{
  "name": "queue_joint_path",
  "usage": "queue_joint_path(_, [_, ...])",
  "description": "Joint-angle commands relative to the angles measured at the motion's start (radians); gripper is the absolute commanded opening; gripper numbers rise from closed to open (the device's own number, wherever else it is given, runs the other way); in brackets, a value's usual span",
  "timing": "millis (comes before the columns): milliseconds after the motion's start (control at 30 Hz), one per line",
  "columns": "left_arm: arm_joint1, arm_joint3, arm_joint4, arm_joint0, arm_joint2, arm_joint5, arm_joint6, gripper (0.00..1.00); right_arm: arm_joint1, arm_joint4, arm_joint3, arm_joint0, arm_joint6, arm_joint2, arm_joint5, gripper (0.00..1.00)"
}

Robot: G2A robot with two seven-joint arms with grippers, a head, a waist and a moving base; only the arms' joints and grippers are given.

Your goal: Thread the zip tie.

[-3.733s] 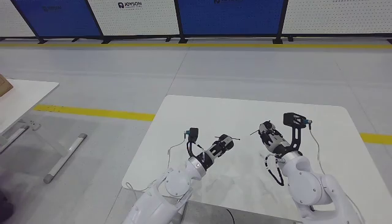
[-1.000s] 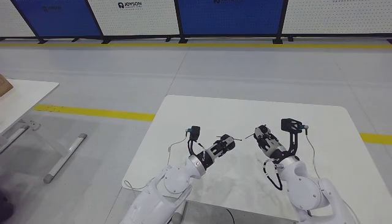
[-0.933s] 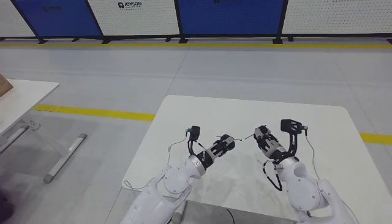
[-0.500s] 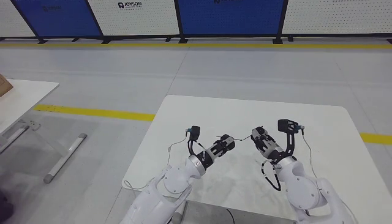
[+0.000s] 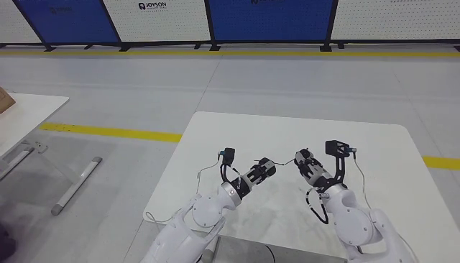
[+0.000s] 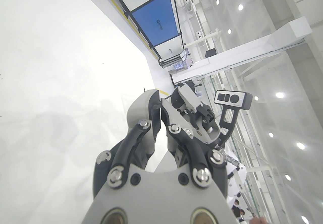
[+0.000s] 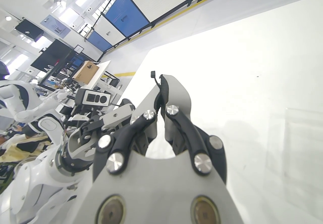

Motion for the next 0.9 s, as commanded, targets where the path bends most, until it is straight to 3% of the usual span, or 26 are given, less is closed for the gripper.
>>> queue_joint_path(0, [0.000,0.000,0.000,0.000,0.000,0.000,0.000,0.00,-0.001,0.000,0.002,0.001,0.001,-0.001,-0.004,0.00])
queue_joint_path(867, [0.000,0.000,0.000,0.000,0.000,0.000,0.000,0.00,-0.008,-0.007,0.011,0.007,-0.009,-0.011,-0.013,0.00])
